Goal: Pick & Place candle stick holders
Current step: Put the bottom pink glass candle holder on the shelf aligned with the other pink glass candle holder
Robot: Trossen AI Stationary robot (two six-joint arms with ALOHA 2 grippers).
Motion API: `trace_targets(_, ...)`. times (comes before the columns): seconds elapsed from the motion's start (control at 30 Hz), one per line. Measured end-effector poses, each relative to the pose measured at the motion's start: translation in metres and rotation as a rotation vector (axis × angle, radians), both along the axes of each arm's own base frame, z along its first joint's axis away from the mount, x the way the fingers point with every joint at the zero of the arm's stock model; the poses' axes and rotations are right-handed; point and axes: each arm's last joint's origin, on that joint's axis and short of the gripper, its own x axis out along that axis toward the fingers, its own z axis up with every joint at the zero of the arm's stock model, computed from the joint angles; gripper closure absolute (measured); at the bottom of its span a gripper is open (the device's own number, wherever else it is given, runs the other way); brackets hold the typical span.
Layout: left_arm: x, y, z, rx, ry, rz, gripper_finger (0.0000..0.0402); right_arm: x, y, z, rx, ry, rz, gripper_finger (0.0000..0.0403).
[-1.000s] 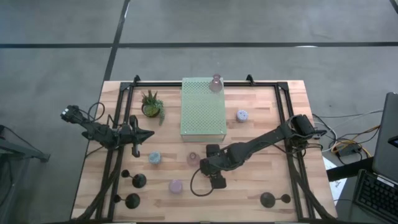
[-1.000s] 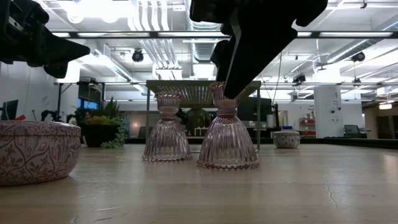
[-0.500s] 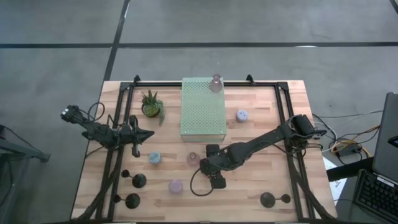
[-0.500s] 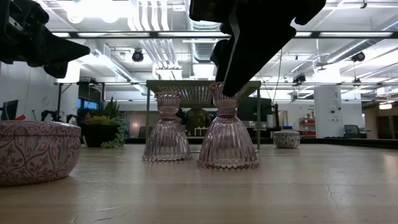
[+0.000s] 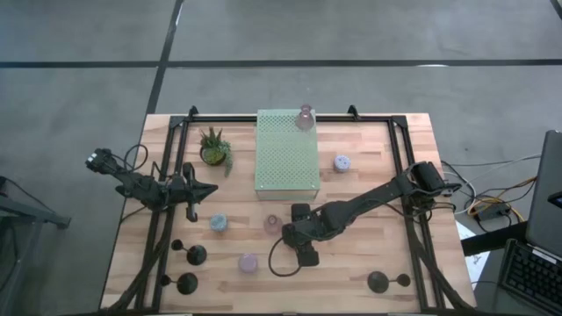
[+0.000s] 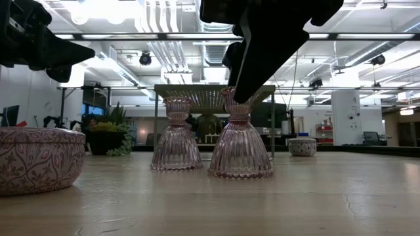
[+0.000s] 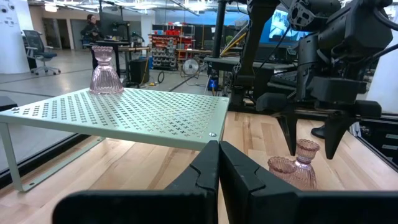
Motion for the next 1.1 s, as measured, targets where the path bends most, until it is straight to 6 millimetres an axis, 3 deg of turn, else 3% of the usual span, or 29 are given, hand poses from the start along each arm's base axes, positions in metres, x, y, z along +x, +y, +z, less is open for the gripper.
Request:
trace_targets(0.37, 0.000, 0.000, 0.000, 0.001, 0.000, 0.000, 0.0388, 0.000, 0.000, 0.000, -0.005, 0.000, 0.009, 0.0210)
trace_targets(0.67, 0.000, 0.000, 0.000, 0.000, 0.000, 0.000, 0.0388, 0.000, 0.000, 0.005, -0.008, 0.006, 0.010, 0.0228)
trace_targets(0.9, 0.000, 0.000, 0.000, 0.000, 0.000, 0.000, 0.0388, 0.005, 0.002, 0.038, -0.015, 0.009, 0.023, 0.0223)
trace_targets(1.1, 0.000, 0.000, 0.000, 0.001, 0.000, 0.000, 0.0388, 0.007, 0.002, 0.082, -0.030, -0.019, 0.071, 0.0227)
